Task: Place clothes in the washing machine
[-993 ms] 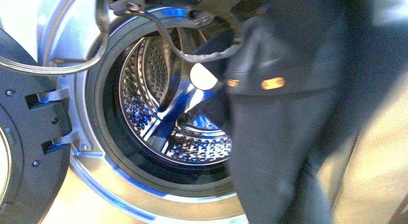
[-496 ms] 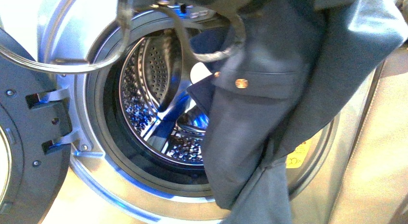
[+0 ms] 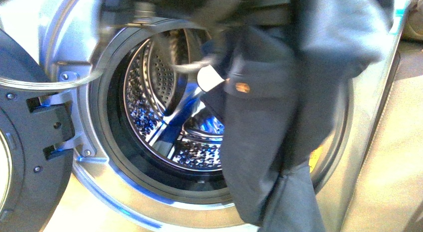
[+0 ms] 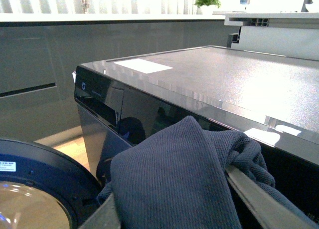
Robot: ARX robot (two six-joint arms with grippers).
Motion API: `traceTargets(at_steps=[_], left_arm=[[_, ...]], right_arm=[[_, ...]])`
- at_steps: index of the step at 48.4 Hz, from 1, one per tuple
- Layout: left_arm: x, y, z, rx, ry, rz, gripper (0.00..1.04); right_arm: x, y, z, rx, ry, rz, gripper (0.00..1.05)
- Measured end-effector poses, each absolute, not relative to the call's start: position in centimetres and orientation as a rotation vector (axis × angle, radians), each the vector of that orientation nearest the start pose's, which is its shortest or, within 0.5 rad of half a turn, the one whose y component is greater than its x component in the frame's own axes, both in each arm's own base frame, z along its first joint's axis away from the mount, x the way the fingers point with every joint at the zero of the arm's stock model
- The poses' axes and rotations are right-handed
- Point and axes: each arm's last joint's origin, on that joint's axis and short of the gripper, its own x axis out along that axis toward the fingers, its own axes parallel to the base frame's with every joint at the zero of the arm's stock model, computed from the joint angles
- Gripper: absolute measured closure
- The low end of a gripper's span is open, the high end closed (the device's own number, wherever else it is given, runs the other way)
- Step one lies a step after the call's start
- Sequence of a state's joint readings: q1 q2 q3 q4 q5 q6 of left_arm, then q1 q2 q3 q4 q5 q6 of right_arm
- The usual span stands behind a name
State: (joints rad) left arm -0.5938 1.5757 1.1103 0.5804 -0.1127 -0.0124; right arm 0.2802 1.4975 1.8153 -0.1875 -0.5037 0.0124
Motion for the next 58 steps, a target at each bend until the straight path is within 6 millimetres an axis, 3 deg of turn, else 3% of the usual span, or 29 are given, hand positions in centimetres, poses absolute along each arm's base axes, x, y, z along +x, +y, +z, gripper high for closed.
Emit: traceTargets(at_steps=[22, 46, 58], left_arm=[[30.7, -16.1, 30.6, -0.066, -0.089, -0.409, 0.99], [27.4, -11.6, 27.6, -0.095, -0.065, -0.397, 0.99], [28.7, -10.2, 24.6, -0.107, -0.028, -0.309, 0.99]], right_arm=[[28.9, 9.8, 51.4, -0.001, -0.134, 0.786, 0.06], [28.8, 9.7, 51.6, -0.002, -0.138, 0.786, 0.08], [28.8, 9.7, 51.6, -0.002, -0.138, 0.786, 0.08]])
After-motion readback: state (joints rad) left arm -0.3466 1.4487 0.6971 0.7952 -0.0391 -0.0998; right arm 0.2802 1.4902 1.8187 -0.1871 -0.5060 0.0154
